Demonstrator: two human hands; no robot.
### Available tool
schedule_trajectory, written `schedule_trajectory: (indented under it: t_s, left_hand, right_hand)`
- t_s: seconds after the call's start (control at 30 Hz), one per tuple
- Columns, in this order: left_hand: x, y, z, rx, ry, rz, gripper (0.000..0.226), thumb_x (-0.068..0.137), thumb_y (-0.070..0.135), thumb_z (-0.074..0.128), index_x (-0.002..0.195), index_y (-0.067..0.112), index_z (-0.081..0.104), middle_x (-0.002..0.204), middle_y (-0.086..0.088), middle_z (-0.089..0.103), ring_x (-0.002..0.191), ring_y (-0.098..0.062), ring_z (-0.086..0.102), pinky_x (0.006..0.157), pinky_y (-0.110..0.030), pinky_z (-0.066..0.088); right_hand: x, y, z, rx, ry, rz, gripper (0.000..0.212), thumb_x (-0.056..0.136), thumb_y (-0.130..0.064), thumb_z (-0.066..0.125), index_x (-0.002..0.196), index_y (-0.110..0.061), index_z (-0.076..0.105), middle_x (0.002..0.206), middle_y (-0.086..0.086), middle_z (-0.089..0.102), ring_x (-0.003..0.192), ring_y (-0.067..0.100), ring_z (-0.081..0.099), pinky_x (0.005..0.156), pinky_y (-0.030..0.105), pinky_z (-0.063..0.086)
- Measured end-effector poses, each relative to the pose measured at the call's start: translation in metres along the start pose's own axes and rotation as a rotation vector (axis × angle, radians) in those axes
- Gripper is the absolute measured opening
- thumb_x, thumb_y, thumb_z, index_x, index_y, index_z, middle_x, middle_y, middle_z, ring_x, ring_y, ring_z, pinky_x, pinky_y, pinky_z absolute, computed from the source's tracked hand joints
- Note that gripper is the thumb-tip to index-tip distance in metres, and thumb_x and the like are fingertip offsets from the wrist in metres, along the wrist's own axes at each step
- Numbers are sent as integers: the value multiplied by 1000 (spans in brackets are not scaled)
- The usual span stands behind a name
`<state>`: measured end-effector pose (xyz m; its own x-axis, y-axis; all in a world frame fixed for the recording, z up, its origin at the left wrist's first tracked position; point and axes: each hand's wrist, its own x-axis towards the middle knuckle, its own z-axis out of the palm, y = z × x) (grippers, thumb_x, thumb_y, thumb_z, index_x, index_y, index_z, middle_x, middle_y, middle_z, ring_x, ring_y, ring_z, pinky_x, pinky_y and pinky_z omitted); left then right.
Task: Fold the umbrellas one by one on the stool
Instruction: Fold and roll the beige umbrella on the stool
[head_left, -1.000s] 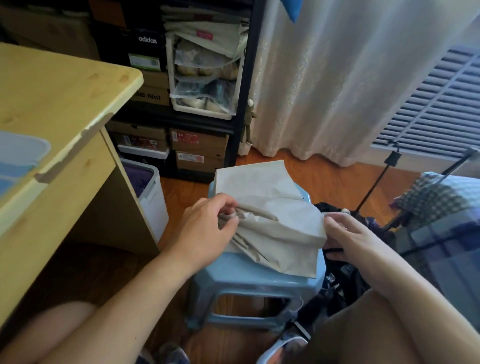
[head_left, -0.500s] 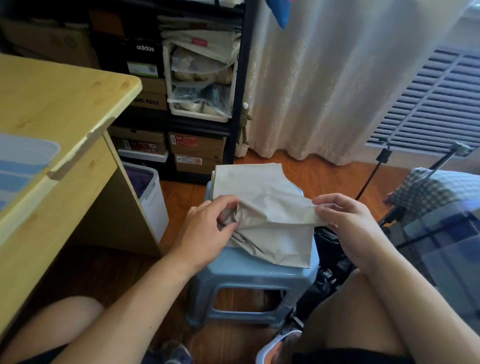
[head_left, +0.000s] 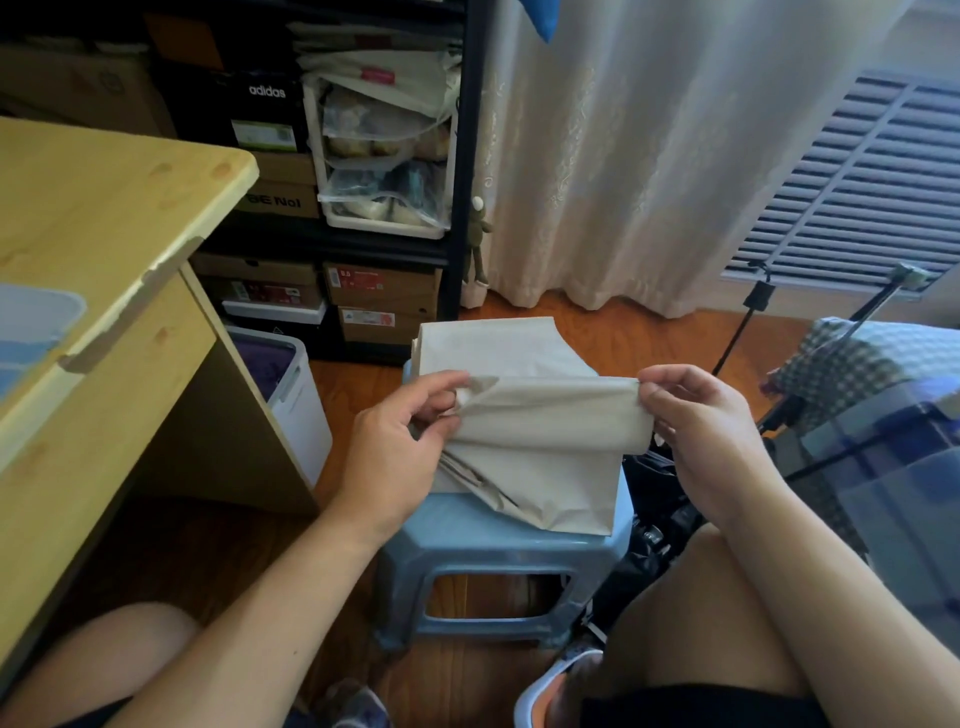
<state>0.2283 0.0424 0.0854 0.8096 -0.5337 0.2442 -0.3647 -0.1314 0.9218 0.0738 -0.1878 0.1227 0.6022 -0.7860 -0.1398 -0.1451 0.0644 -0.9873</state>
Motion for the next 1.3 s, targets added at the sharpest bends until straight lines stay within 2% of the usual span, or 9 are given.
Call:
schedule_trajectory:
  t_s: [0.13,0.3,0.37,0.47,0.6,0.77,0.9,1.1,1.3]
  left_hand:
    - [-2,0,-3,-60,-58,-19,59,91,1,71,122,51,62,113,18,69,101,-4,65,87,-11,50]
    - [-2,-3,-7,-138,18,-47,40,92,9,73,116,41,68,108,15,72,107,-8,67,92,-23,55]
    - [-4,-3,-6,-165,47,-64,36,91,7,74,111,37,71,103,13,73,103,-10,68,90,-24,56]
    - [-5,-2,-5,-207,97,-96,29,89,6,75,105,29,72,98,11,73,98,-11,69,87,-23,57]
    - [-4,1,-5,-294,144,-148,28,87,2,76,106,23,71,97,8,74,96,-10,70,89,-23,57]
    - [-4,1,-4,-367,-7,-218,40,92,10,73,125,31,64,108,8,74,107,-10,69,93,-30,56]
    - [-6,-2,-6,-31,-39,-74,36,92,20,73,115,47,66,111,19,70,109,0,63,87,-13,50]
    - [-9,-1,-5,95,63,45,21,92,23,73,109,35,69,106,17,68,106,0,62,84,-9,49]
    - [-5,-1,-5,137,109,153,16,90,16,75,101,27,72,99,17,66,98,-4,63,82,-11,49]
  right_hand:
    - [-4,-7,2,22,-90,39,15,103,-18,59,109,-16,73,102,4,76,87,16,66,85,33,50]
    - [-11,-9,-2,-183,-206,8,28,100,-28,65,127,-35,66,110,-5,78,103,9,72,96,27,49]
    - [-14,-12,-4,-212,-256,-6,38,98,-21,67,132,-36,61,108,-6,78,98,6,73,81,12,51]
    - [-16,-13,-10,-174,-358,-1,57,92,-3,71,139,-30,56,112,2,78,104,14,74,81,12,54]
    - [-14,-10,-12,-181,-244,-106,42,88,5,72,122,-20,71,96,13,73,92,16,72,87,23,56]
    - [-10,-8,-10,-79,-209,-129,33,89,8,69,112,-14,74,89,5,68,84,13,66,77,17,54]
    - [-11,-7,-7,-77,-227,-120,32,89,3,72,115,-15,74,90,-2,74,88,14,66,78,18,54]
    - [-10,-7,-8,-101,-286,-21,40,91,-5,72,128,-19,65,105,5,79,98,14,75,80,16,55]
    - [-8,-4,-7,-71,-129,-203,12,87,2,74,92,-9,75,87,8,71,79,12,63,73,20,52]
